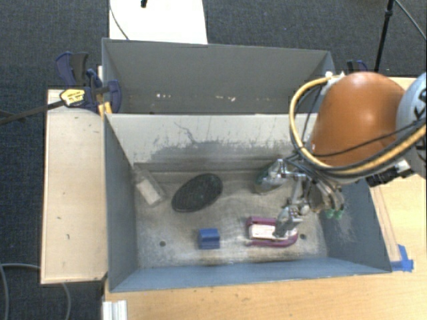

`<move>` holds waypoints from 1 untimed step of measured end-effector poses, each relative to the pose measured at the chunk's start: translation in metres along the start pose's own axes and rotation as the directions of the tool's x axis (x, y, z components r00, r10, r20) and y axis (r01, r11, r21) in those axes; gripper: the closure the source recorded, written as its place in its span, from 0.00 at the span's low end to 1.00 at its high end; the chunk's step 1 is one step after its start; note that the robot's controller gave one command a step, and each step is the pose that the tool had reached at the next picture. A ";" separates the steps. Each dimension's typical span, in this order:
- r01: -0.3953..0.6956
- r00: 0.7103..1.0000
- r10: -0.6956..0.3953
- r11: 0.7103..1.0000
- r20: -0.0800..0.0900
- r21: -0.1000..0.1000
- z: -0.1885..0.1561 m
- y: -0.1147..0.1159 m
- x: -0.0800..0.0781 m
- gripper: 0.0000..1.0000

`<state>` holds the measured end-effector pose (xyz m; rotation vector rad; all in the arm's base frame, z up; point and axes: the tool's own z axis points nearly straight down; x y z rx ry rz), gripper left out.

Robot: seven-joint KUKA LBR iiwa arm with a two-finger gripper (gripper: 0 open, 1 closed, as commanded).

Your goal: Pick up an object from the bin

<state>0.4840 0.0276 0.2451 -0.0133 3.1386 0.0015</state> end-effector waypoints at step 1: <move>-0.274 0.962 0.274 0.962 -0.004 0.001 0.077 0.023 -0.053 0.00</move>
Offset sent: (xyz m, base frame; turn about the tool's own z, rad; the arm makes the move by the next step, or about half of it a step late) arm 0.0527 0.0228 -0.0750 0.2791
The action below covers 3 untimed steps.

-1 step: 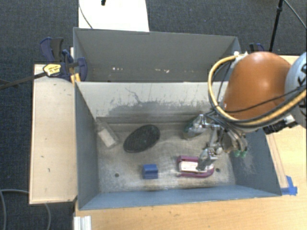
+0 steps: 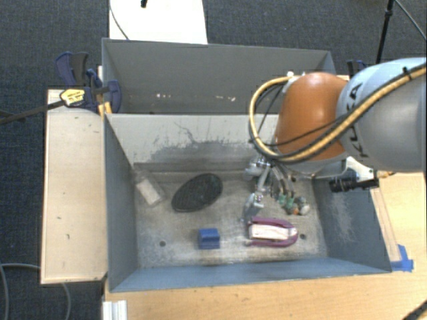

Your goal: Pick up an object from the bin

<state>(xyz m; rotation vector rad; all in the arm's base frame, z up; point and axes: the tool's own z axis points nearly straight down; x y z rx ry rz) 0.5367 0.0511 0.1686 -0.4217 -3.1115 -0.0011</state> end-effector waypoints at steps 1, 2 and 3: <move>0.153 0.988 -0.153 0.988 0.009 -0.002 0.086 -0.048 0.012 0.00; 0.150 0.989 -0.150 0.989 -0.007 -0.001 0.087 -0.050 0.015 1.00; 0.549 0.836 -0.549 0.836 0.009 0.003 -0.065 -0.046 -0.010 1.00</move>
Offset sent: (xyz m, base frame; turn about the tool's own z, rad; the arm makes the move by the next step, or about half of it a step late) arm -0.0301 -0.0492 -0.0986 -0.1531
